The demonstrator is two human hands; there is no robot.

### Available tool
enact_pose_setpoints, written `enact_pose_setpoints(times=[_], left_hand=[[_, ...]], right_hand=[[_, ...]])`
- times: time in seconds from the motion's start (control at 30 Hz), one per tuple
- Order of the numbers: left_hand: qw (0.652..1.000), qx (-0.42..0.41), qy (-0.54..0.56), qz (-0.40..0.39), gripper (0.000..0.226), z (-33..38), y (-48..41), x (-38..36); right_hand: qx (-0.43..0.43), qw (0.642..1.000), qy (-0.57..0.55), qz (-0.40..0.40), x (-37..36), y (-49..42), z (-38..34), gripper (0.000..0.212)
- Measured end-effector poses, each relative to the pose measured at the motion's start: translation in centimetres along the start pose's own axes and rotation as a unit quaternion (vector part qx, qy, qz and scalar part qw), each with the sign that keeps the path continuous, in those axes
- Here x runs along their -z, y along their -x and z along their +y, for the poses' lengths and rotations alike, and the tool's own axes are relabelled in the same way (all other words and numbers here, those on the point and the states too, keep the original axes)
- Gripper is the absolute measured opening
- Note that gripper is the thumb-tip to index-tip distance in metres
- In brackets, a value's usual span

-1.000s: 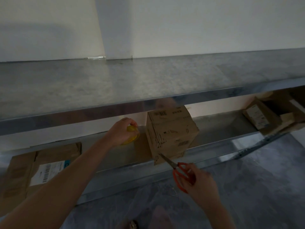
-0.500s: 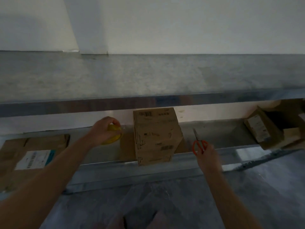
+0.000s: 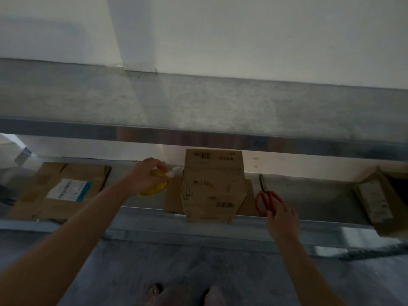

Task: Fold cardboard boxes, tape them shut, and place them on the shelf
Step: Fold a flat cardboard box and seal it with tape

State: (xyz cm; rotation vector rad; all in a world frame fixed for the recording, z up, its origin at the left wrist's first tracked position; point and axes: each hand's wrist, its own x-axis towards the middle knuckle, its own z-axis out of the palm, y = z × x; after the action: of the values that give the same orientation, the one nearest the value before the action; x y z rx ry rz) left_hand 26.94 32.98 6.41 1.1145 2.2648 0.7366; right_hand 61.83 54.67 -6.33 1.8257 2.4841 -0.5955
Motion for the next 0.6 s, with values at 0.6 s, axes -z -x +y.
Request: enact_pose_setpoints(times=[0.6], left_hand=[[0.994,-0.072,-0.018,-0.085,0.025,-2.6,-3.2,2.6]], right_hand=[[0.136,0.987,-0.045,0.075,1.7,8.8,-27.8,0.062]])
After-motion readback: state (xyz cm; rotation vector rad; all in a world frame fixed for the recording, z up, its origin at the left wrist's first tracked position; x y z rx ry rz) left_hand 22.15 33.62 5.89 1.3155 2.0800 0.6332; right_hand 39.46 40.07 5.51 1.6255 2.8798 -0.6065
